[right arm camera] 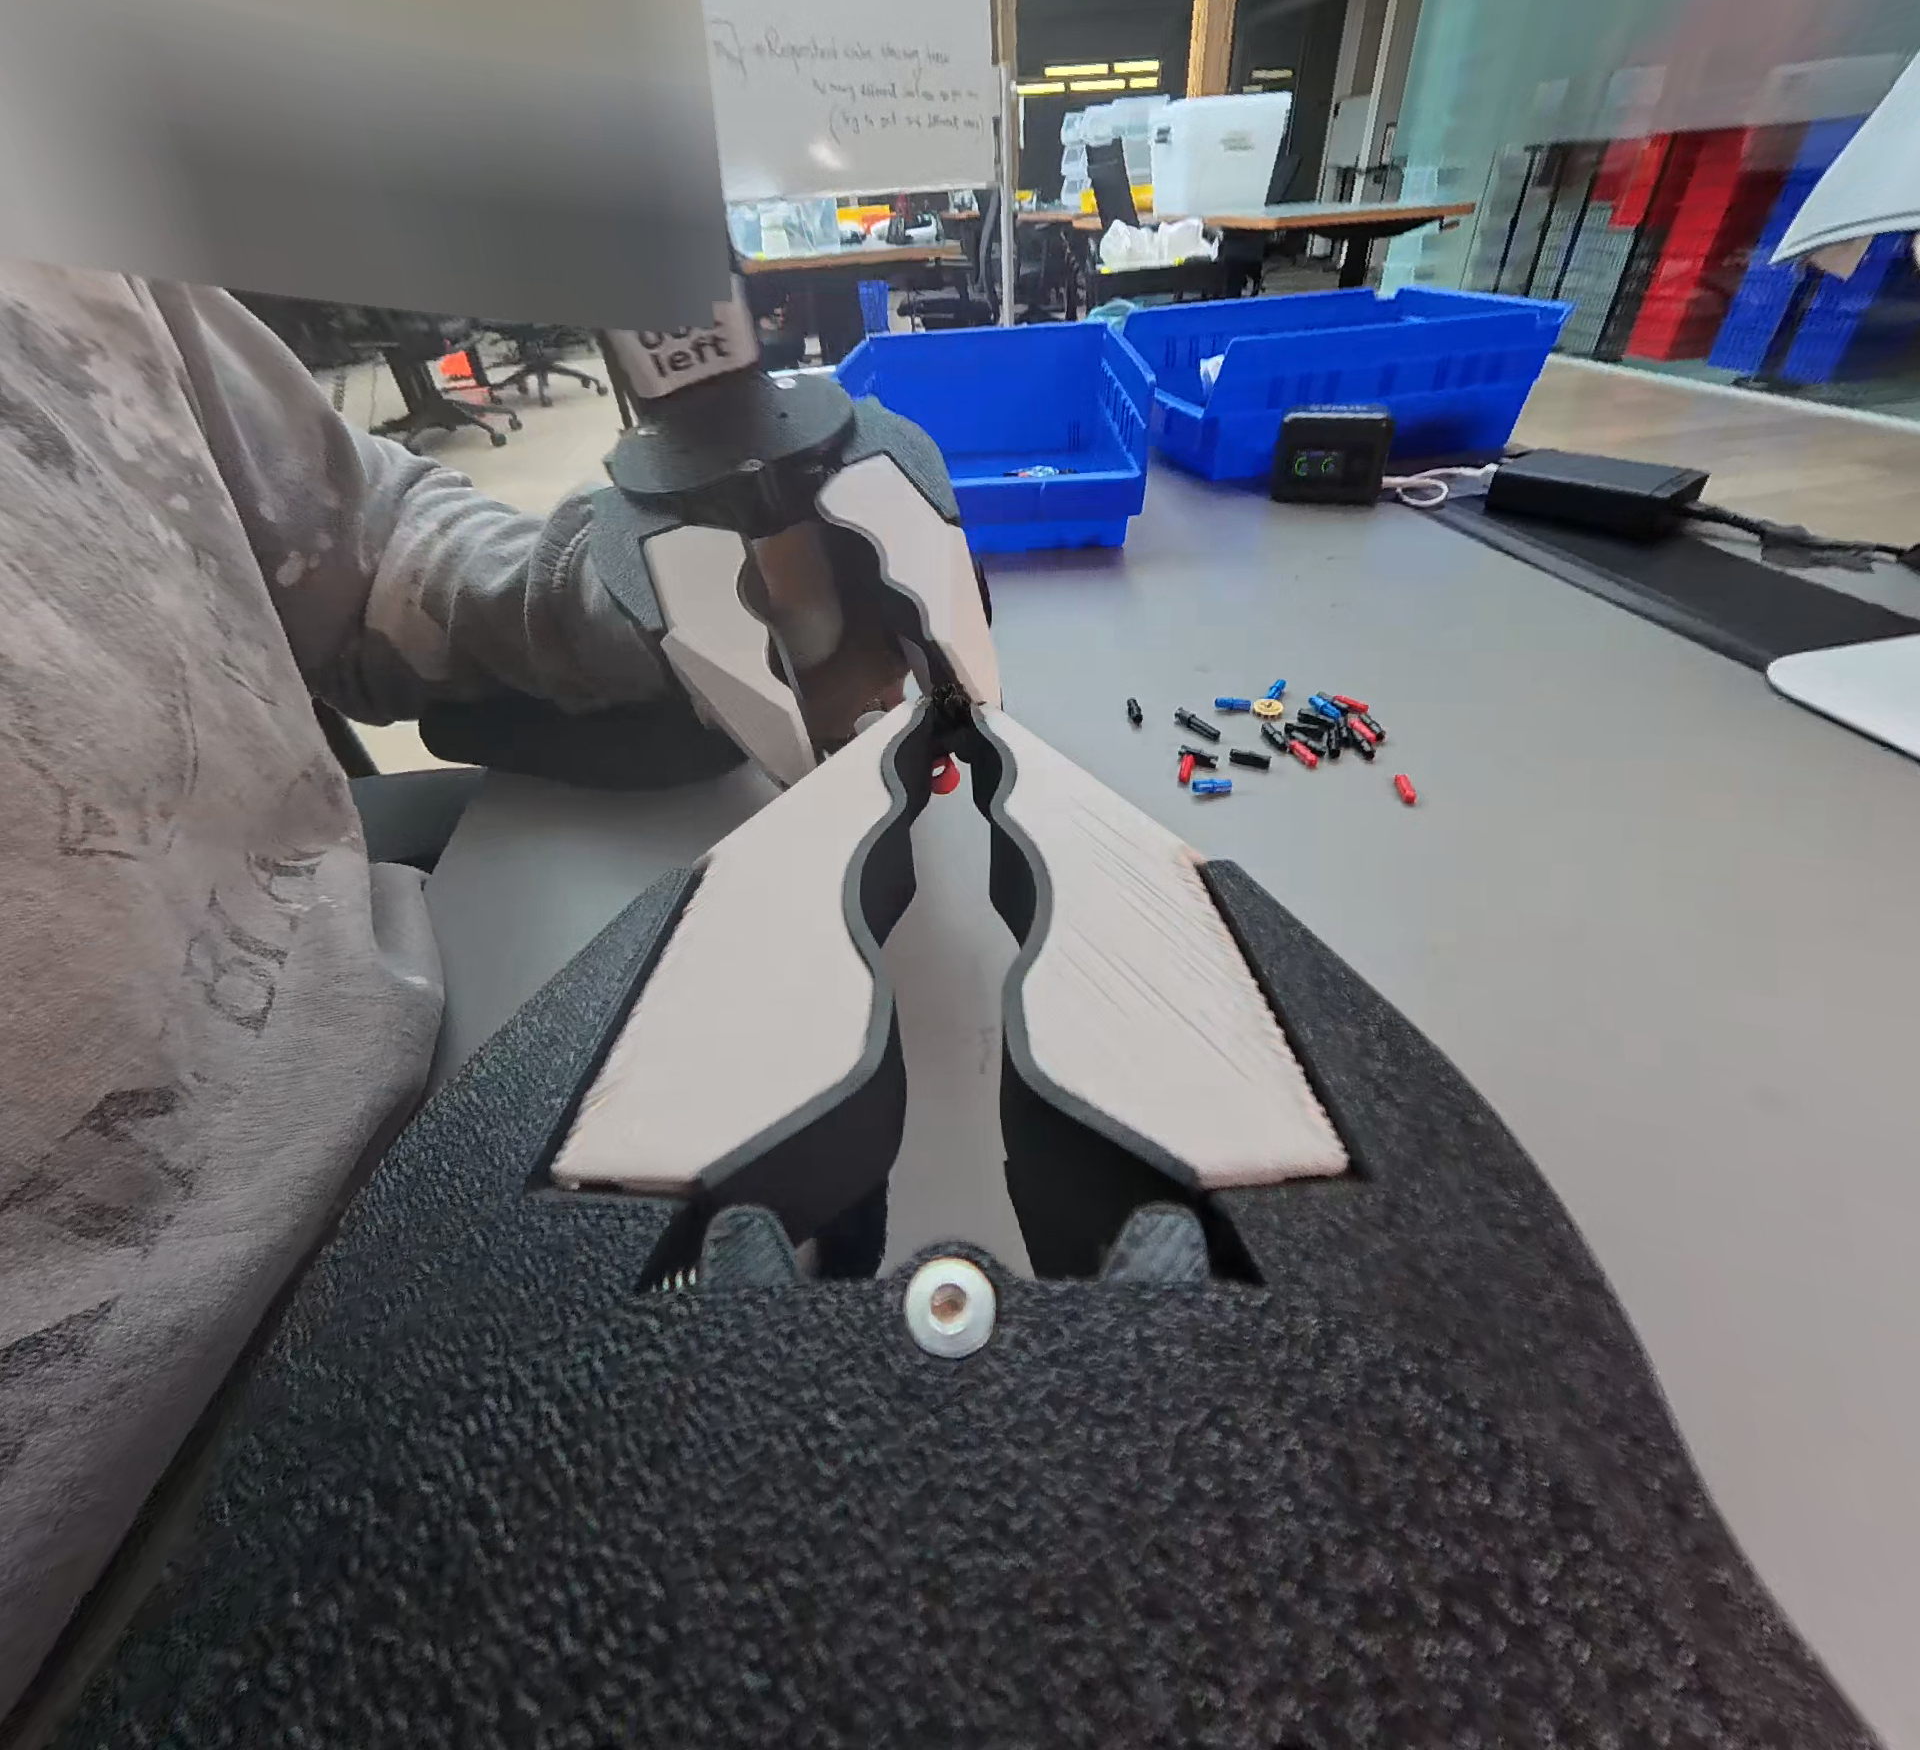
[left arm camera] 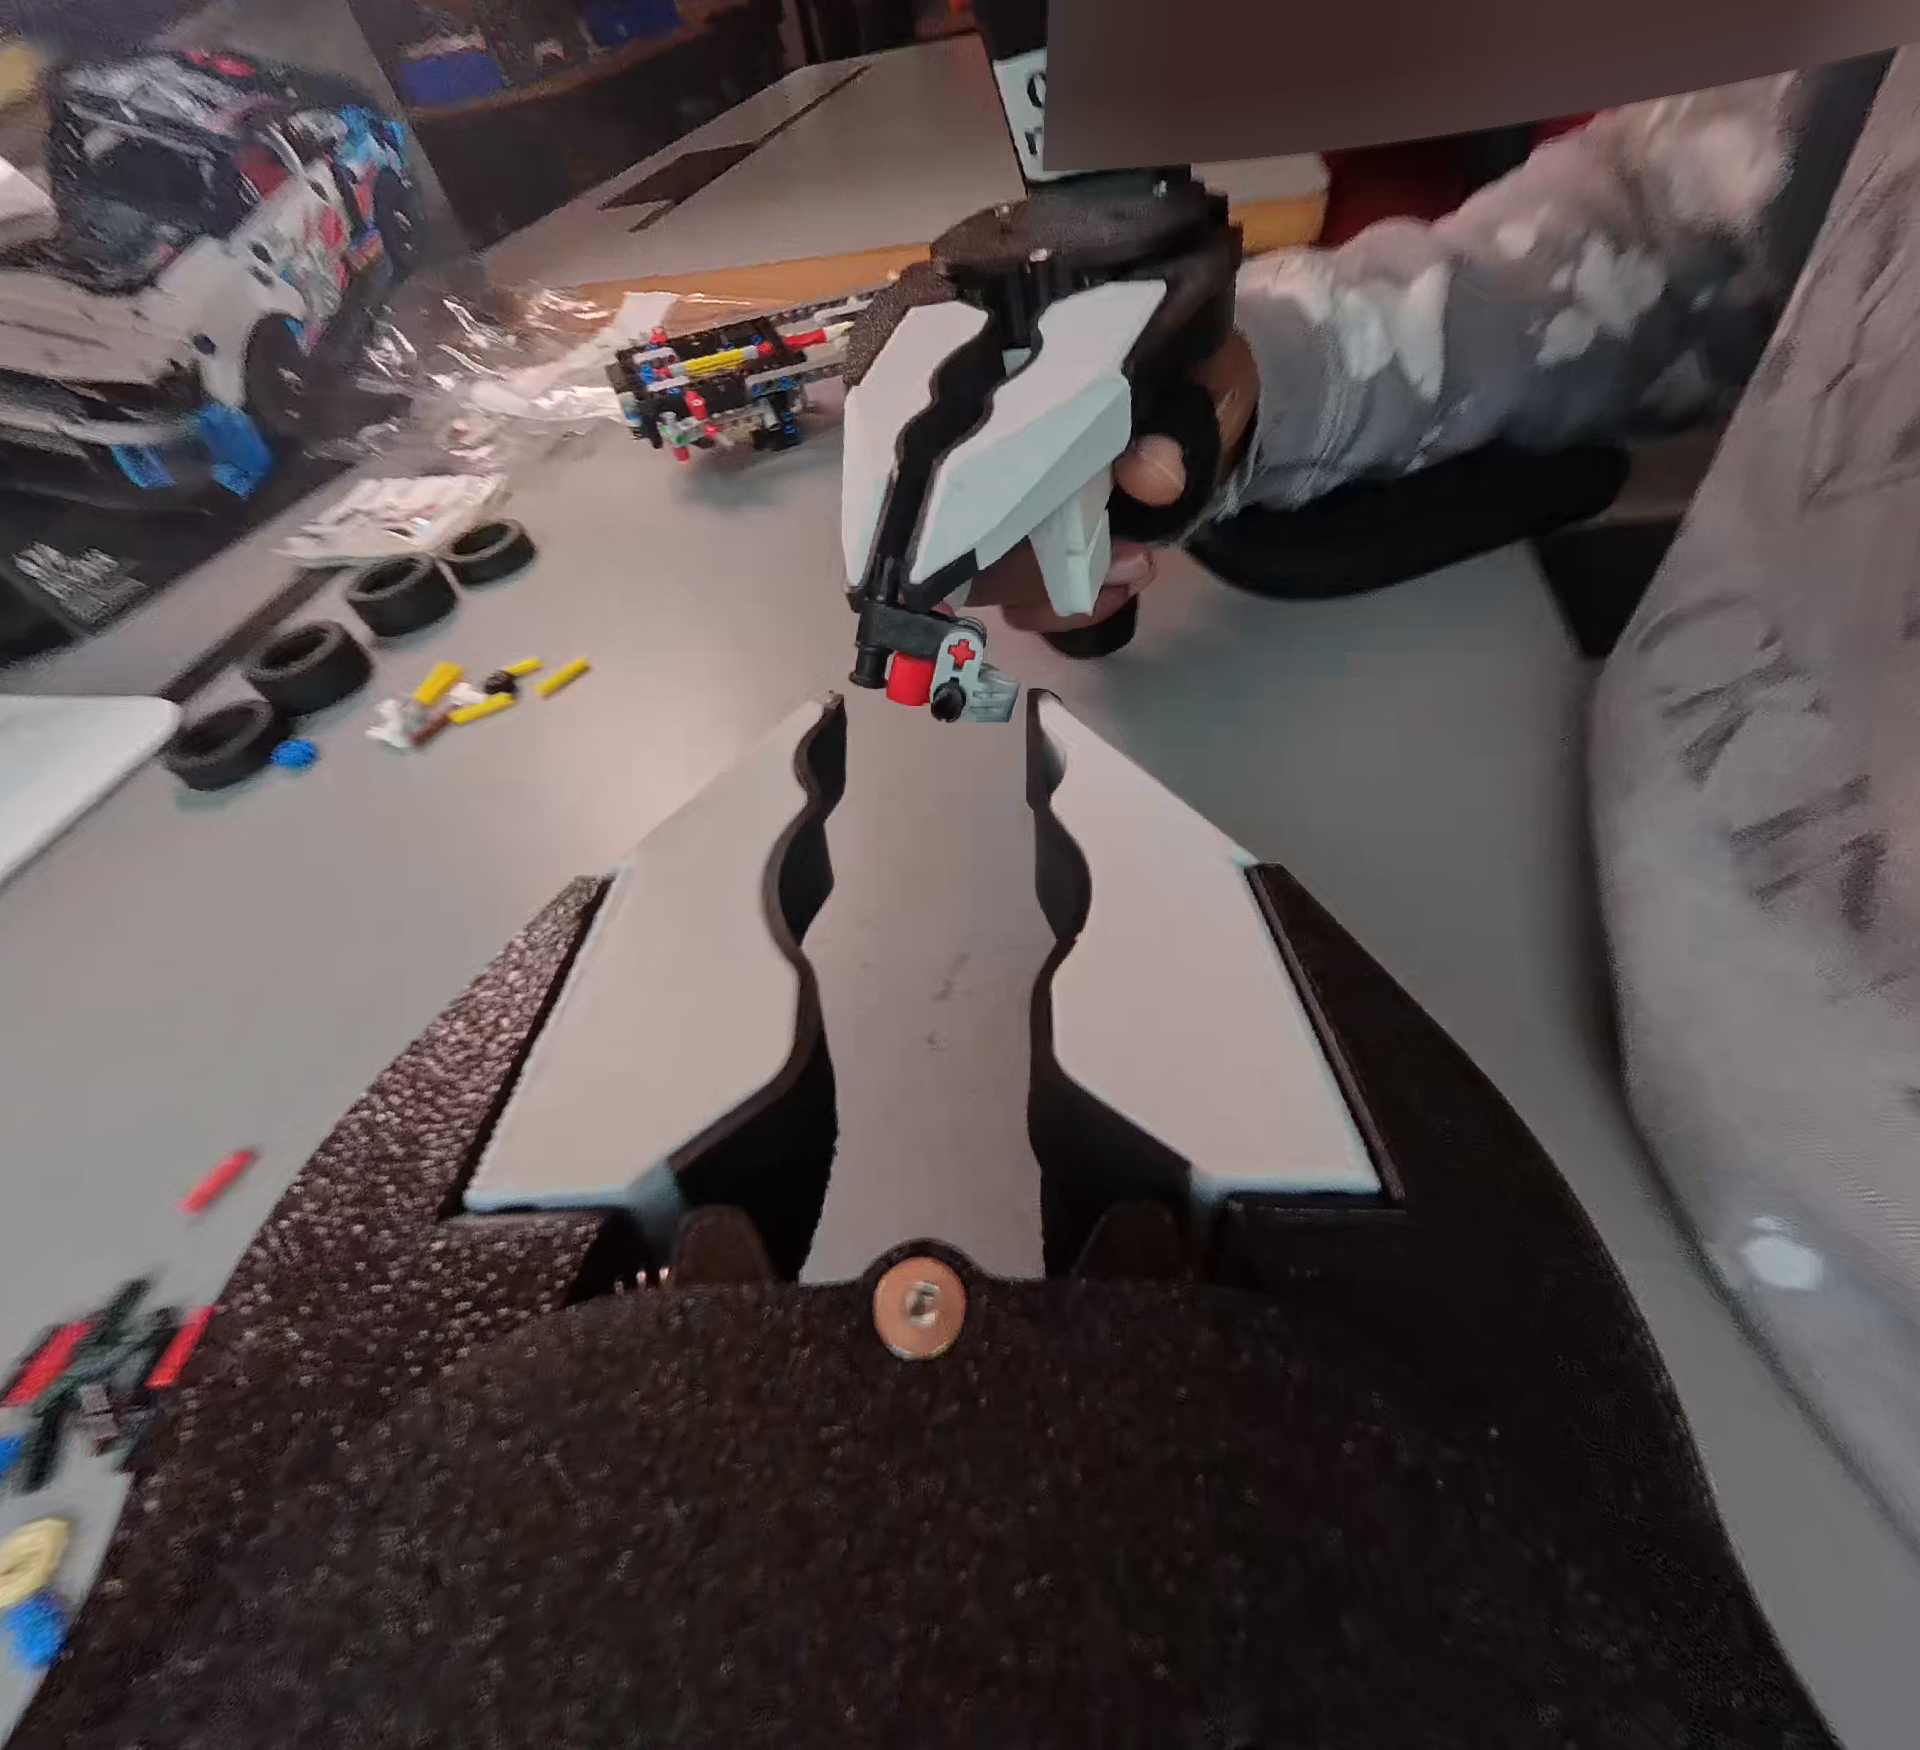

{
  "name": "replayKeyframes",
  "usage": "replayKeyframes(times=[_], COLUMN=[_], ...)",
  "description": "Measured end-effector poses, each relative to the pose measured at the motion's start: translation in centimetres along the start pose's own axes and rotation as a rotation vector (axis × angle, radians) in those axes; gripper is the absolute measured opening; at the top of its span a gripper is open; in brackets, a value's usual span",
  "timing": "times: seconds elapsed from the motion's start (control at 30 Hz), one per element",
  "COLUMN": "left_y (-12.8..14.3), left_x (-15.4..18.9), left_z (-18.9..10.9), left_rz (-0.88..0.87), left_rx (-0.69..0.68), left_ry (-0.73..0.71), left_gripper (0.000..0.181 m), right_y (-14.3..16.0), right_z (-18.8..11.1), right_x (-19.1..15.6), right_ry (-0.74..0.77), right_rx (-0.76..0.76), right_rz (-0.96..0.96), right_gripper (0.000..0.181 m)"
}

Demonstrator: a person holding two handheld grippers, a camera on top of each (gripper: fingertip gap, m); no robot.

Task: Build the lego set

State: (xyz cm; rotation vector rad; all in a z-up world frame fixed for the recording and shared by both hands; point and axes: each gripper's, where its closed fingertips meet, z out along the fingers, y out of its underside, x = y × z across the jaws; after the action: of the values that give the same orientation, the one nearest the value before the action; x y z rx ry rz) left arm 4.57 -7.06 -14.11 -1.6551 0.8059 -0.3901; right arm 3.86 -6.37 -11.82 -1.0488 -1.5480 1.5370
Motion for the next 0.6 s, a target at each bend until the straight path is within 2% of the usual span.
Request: replayKeyframes(times=[0.07, 0.17, 0.23, 0.33, 0.37, 0.4, 0.53, 0.6], left_y=[-0.8, -2.5, -3.8, -4.3, -4.2, -3.8, -2.3, -1.4], left_x=[0.1, 0.4, 0.9, 2.7, 2.9, 2.8, 1.3, 0.3], left_z=[-0.6, -1.4, -1.8, -1.4, -1.1, -0.9, -0.4, -0.3], left_rz=[-0.274, -0.671, -0.808, -0.822, -0.810, -0.774, -0.571, -0.414], left_rx=[0.079, 0.212, 0.294, 0.274, 0.256, 0.241, 0.147, 0.079], left_ry=[0.139, 0.370, 0.499, 0.600, 0.587, 0.543, 0.310, 0.160], left_gripper=[0.047, 0.044, 0.040, 0.039, 0.032, 0.025, 0.025, 0.025], right_y=[-0.9, -2.6, -2.8, -2.4, -2.3, -2.3, -1.2, -0.9], right_z=[-0.5, -0.9, -0.8, -0.5, -0.5, -0.5, -0.1, -0.1], right_x=[-0.4, -1.8, -2.5, -2.8, -3.0, -3.0, -1.8, -1.5], right_ry=[-0.022, -0.099, -0.134, -0.148, -0.158, -0.160, -0.125, -0.134], right_rx=[0.069, 0.180, 0.200, 0.194, 0.195, 0.191, 0.115, 0.096], right_rz=[-0.037, -0.041, -0.045, -0.048, -0.047, -0.042, 0.035, 0.109], right_gripper=[0.006, 0.005, 0.005, 0.006, 0.006, 0.006, 0.004, 0.013])
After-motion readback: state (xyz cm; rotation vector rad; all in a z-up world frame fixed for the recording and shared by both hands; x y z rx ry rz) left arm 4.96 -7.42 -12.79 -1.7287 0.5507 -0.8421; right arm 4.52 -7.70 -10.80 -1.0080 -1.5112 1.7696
